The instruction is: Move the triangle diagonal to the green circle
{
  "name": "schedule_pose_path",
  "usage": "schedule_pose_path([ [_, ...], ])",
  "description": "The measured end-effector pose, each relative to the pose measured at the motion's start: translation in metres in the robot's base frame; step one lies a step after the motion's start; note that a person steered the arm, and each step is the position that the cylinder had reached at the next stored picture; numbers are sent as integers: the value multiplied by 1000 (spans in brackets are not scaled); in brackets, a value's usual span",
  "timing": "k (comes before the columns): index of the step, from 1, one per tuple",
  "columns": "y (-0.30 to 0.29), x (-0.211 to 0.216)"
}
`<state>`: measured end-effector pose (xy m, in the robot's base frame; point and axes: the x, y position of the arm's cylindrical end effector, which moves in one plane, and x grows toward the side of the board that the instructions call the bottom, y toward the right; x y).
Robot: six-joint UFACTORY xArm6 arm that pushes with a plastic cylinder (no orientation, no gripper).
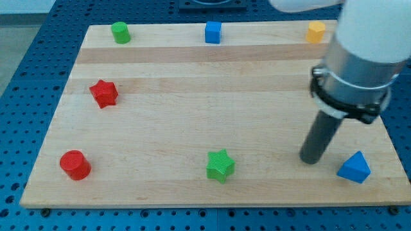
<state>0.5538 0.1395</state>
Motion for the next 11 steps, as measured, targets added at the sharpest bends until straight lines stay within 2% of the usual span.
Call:
schedule_pose_path([
  [3,-7,62],
  [5,58,62],
  [6,86,56],
  [7,90,40],
  [9,66,9],
  [11,65,-40],
])
